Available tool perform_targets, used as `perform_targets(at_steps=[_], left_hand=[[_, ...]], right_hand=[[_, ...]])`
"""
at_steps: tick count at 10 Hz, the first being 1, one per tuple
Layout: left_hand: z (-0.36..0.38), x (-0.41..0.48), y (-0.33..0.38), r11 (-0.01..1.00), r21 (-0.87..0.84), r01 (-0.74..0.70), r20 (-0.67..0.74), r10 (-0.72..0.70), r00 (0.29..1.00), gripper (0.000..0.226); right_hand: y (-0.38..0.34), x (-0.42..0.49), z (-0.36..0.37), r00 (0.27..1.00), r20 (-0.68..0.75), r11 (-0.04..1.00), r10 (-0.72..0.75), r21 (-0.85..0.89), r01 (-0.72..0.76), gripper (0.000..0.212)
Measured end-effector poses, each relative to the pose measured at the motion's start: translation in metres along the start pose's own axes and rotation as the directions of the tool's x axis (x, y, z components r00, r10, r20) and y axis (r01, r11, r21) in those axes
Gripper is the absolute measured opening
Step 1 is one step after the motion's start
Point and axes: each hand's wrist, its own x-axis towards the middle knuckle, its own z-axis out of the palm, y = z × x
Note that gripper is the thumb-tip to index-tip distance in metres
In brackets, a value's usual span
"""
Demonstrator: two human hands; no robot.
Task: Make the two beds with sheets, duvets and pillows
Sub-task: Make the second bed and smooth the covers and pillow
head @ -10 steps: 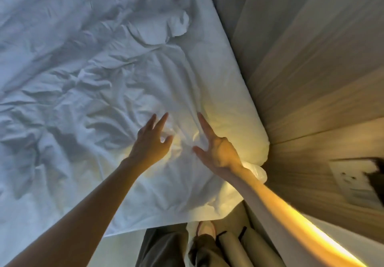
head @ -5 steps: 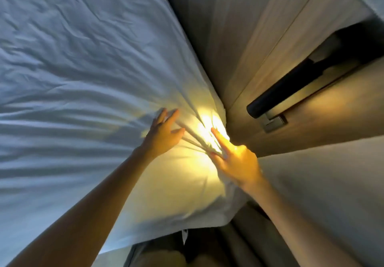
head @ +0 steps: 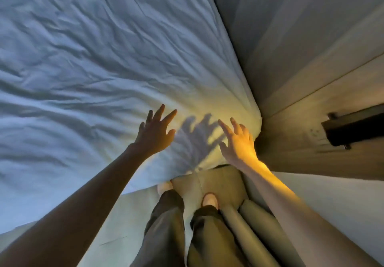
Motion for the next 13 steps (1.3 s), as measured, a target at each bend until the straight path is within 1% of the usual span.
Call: perform_targets(at_steps=[1, 2, 3, 4, 5, 6, 7, 8, 9, 10, 11, 12, 13], left_hand=[[-0.019, 0.012, -0.031, 0.994, -0.044, 0.099, -0.042, -0.101, 0.994, 0.064], [-0.032, 0.024, -0.067, 0.976, -0.094, 0.194, -0.076, -0.202, 0.977, 0.065], [-0.031, 0.033, -0.1, 0.953, -0.132, 0.274, -0.119, -0.289, 0.95, 0.066], [-0.014, 0.045, -0.121, 0.931, -0.147, 0.335, -0.111, -0.352, 0.929, 0.067], [0.02, 0.056, -0.126, 0.937, -0.079, 0.34, -0.07, -0.345, 0.936, 0.066], [0.067, 0.056, -0.108, 0.952, -0.07, 0.299, -0.016, -0.3, 0.954, 0.067], [0.106, 0.053, -0.07, 0.973, -0.005, 0.232, 0.012, -0.232, 0.973, 0.067], [0.123, 0.057, -0.029, 0.996, 0.013, 0.093, 0.063, -0.094, 0.994, 0.064], [0.124, 0.06, 0.002, 0.999, -0.048, 0.011, 0.035, -0.009, 0.999, 0.059], [0.121, 0.061, 0.019, 0.99, -0.134, 0.045, -0.147, -0.065, 0.987, 0.061], [0.124, 0.059, 0.013, 0.989, -0.119, 0.091, -0.229, -0.117, 0.966, 0.066], [0.138, 0.055, -0.005, 0.984, -0.078, 0.16, -0.129, -0.169, 0.977, 0.068], [0.146, 0.055, -0.013, 0.989, -0.013, 0.147, -0.101, -0.148, 0.984, 0.068]], right_hand=[[-0.047, 0.034, -0.003, 0.997, 0.02, 0.997, -0.079, -0.02, 0.08, 0.063], [-0.089, 0.077, -0.004, 0.985, -0.002, 0.985, -0.172, -0.001, 0.172, 0.059], [-0.129, 0.112, 0.003, 0.974, -0.06, 0.973, -0.219, 0.055, 0.223, 0.057], [-0.156, 0.138, 0.036, 0.95, -0.07, 0.952, -0.304, 0.025, 0.307, 0.057], [-0.154, 0.143, 0.074, 0.926, 0.06, 0.922, -0.372, -0.091, 0.376, 0.06], [-0.093, 0.147, 0.097, 0.94, 0.13, 0.918, -0.316, -0.209, 0.337, 0.053], [0.002, 0.143, 0.089, 0.998, 0.062, 0.994, 0.002, -0.111, 0.005, 0.054], [0.071, 0.126, 0.074, 0.997, -0.028, 0.997, -0.074, -0.001, 0.074, 0.061], [0.087, 0.109, 0.058, 0.993, 0.101, 0.997, 0.057, 0.047, -0.062, 0.056], [0.091, 0.09, 0.064, 0.995, -0.098, 0.983, 0.021, 0.182, -0.003, 0.067], [0.096, 0.077, 0.079, 0.976, -0.121, 0.928, 0.181, 0.348, -0.129, 0.086], [0.093, 0.07, 0.093, 0.927, -0.058, 0.793, 0.37, 0.539, -0.283, 0.1], [0.093, 0.073, 0.106, 0.87, 0.046, 0.635, 0.491, 0.665, -0.394, 0.105]])
